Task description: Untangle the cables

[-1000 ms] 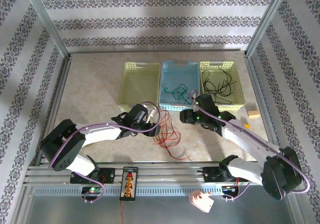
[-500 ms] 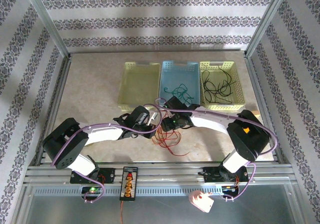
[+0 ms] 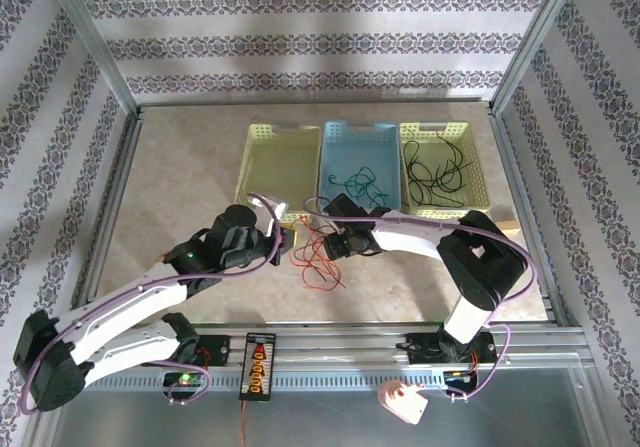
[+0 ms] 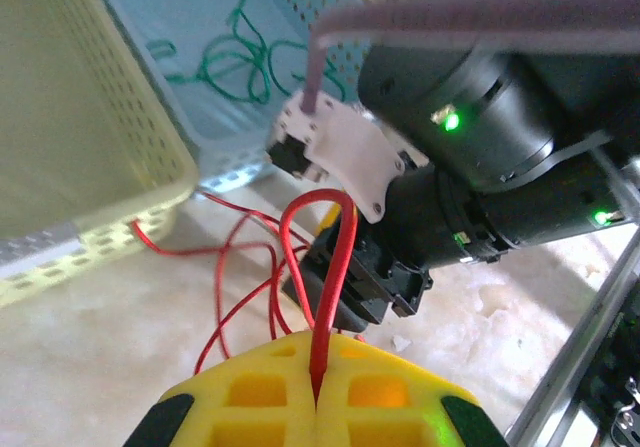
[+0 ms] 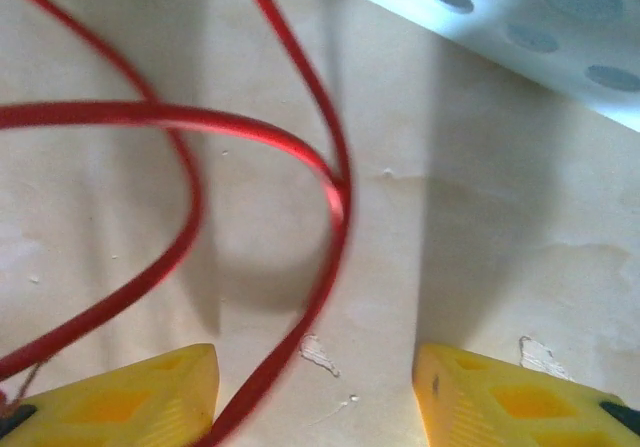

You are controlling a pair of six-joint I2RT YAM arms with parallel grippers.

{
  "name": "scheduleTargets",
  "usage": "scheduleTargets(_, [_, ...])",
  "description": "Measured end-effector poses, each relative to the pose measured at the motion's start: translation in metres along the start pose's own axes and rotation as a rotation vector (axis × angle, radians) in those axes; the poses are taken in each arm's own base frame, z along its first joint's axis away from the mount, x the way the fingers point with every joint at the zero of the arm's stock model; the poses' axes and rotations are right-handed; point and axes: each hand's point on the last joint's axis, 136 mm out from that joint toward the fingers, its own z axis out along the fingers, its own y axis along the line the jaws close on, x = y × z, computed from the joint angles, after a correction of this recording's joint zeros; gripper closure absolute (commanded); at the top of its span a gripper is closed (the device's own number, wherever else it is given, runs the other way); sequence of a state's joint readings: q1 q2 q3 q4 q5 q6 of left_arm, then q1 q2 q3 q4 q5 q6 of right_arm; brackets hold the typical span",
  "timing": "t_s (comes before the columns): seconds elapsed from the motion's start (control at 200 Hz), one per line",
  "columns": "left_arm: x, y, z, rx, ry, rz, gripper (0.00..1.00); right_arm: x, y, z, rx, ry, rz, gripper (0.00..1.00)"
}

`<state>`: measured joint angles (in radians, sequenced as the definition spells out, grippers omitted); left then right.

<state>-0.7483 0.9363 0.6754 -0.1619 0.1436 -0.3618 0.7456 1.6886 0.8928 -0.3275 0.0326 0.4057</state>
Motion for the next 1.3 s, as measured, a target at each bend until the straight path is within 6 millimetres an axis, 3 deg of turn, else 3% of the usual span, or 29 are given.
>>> scheduleTargets(0.245, [-0.062,0.006,-0.049,-0.043,-0.180,0.020,1.00,0.003,-0.013,-0.003,-0.027,-0.025,0.059,0.44])
scheduleTargets(0.55, [-0.123,-0.013,-0.093,-0.018,-0.343,0.054,1.00,0.006,-0.013,-0.006,-0.042,-0.038,0.062,0.45])
scheduleTargets(0.765, [-0.173,-0.015,-0.115,-0.084,-0.459,0.083,1.00,0.023,-0.014,-0.028,-0.051,-0.038,0.047,0.44])
scheduleTargets(0.905, [-0.210,0.007,-0.108,-0.204,-0.510,0.091,1.00,0.008,-0.002,-0.058,-0.097,-0.140,0.020,0.44])
scheduleTargets(1.03, [-0.227,0.050,-0.080,-0.304,-0.496,0.065,1.00,-0.003,0.002,-0.081,-0.120,-0.221,0.014,0.44])
scheduleTargets(1.199, [-0.216,0.112,-0.031,-0.376,-0.403,-0.025,1.00,-0.016,0.001,-0.109,-0.135,-0.325,0.022,0.44])
scheduleTargets(1.304, [-0.195,0.143,-0.001,-0.390,-0.345,-0.099,1.00,-0.019,0.000,-0.122,-0.141,-0.368,0.025,0.44])
